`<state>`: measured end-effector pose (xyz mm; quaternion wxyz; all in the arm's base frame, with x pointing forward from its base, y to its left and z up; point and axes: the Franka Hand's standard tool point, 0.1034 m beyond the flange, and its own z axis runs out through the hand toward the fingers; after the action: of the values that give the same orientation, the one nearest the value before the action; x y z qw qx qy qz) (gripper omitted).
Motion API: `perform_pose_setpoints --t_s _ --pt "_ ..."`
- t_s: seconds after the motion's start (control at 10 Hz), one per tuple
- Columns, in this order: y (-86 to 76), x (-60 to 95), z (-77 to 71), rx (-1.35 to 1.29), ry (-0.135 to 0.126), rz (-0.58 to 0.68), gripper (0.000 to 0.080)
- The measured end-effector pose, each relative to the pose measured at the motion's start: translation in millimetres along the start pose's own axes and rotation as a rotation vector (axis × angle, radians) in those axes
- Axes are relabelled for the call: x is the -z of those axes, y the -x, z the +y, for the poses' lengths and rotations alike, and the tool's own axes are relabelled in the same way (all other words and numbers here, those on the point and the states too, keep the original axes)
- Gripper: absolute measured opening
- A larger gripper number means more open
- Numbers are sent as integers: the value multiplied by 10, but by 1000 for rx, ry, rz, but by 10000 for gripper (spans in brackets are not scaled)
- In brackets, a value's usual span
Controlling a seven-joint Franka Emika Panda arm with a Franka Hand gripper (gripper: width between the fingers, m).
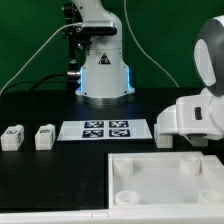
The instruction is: Assemble one leg
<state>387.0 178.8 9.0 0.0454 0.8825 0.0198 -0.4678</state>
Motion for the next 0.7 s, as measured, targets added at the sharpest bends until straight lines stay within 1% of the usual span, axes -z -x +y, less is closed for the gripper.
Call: perform_pose_setpoints --t_s 0.6,0.7 --pt "-3 14 10 3 2 5 291" --pt "-10 134 39 17 7 55 291"
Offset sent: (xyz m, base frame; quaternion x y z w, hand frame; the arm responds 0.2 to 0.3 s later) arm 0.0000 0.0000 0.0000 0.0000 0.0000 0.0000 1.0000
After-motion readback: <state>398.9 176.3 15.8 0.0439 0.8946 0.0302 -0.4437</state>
